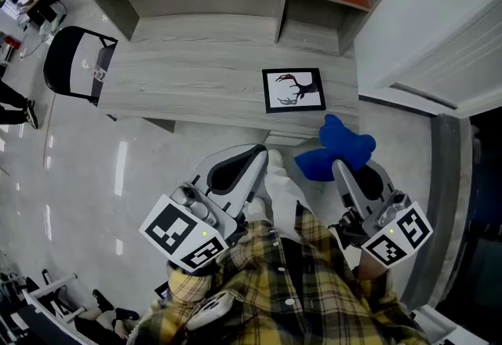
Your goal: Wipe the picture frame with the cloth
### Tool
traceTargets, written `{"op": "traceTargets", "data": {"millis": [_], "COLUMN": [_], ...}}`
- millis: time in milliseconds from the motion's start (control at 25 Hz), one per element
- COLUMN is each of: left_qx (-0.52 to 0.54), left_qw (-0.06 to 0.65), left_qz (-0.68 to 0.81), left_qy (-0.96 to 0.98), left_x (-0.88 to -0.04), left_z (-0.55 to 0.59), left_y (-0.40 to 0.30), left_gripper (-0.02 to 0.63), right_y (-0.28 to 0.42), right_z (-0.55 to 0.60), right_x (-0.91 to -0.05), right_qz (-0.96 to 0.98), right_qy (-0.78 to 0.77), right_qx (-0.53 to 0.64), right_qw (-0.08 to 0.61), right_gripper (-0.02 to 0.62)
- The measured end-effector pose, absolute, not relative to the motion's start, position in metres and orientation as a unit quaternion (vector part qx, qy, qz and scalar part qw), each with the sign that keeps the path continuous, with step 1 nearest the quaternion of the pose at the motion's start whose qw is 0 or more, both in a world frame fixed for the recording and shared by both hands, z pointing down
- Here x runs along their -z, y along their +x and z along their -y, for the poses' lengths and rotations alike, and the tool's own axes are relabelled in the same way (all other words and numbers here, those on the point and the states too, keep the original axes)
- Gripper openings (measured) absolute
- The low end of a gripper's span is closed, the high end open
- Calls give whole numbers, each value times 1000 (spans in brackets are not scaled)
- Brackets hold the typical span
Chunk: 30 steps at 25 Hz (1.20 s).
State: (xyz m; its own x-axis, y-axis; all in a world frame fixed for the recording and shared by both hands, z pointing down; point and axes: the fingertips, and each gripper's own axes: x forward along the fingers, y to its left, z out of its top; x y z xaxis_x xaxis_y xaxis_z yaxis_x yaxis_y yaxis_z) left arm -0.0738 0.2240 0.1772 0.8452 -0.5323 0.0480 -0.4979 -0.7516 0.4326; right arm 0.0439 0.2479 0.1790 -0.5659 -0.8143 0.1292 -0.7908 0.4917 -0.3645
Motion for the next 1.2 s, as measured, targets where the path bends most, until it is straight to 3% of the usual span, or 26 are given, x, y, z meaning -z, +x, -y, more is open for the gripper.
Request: {"op": "traceTargets", "data": {"millis": [800, 1200], "left_qx": [15, -52], "left_qw": [199, 209], "left_qz": [311, 307], "left_qy": [929, 927], "left_x": [-171, -205], "left_z": [-40, 14], "left_y": [5, -2], "left_gripper": [5, 5], "right_y": [134, 127], "right_z": [-62, -25], "right_x": [-178, -193], "right_qz": [-877, -863], "right_qy": [-441, -456], "right_qx": [190, 219], "right_qw": [17, 16], "right_gripper": [52, 52]}}
